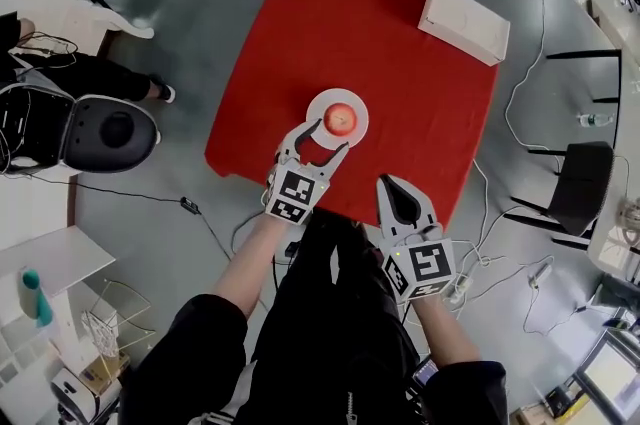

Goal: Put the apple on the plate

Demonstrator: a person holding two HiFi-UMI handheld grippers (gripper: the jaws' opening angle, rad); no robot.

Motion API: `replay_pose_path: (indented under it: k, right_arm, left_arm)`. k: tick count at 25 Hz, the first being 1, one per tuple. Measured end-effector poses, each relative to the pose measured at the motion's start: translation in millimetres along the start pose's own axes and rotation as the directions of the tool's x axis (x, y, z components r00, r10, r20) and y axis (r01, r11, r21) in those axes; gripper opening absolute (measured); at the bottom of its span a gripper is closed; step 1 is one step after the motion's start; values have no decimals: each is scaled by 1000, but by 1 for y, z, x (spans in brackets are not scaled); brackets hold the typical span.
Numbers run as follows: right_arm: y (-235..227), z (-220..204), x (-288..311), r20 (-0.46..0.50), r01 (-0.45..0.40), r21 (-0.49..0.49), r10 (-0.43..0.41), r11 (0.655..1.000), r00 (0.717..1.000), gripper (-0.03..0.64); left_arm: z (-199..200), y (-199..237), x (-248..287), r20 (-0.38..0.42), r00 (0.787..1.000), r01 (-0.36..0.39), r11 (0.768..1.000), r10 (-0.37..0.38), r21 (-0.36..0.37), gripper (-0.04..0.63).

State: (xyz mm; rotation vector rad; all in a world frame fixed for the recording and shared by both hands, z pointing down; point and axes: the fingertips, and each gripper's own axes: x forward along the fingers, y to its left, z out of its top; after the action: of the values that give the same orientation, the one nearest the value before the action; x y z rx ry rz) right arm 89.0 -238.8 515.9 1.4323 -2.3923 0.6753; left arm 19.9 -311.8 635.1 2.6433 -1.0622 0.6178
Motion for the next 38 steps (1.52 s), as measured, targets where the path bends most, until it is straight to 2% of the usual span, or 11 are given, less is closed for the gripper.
replay_pose_path:
  k: [1,3,5,7,12,23,32,38]
  right_arm:
    - [2,3,-2,5,-6,-8,6,1000,1000,11]
    - [5,10,-5,14,-20,-24,20,1000,1000,11]
    - [11,16,-8,23,-37,-42,38,998,999,11]
    - [18,21,-11,29,-59,-63,61,996,998,11]
    - [30,33,-26,56,-93,-99,98,991,994,11]
    - [46,56,-68,100,-114,-171,133,979,986,11]
    - [49,45,-79,83,-121,-183,138,976,987,9]
    - [51,47,-84,85,-119,-191,137,974,987,9]
  left_arm:
    - [8,0,-9,23,1000,-13,1000,13,-5,245]
    - [20,0,-27,60,998,-33,999,35,-32,183]
    - [31,0,-45,97,994,-42,997,48,-67,50]
    - [43,-2,-62,132,990,-36,995,49,-95,6]
    - [71,-19,-97,159,986,-31,993,50,-117,6]
    - [133,-66,-166,242,968,-55,998,64,-43,6]
    - [145,-84,-169,265,963,-45,999,50,-27,6]
    - [144,-89,-168,251,967,-34,999,38,-21,6]
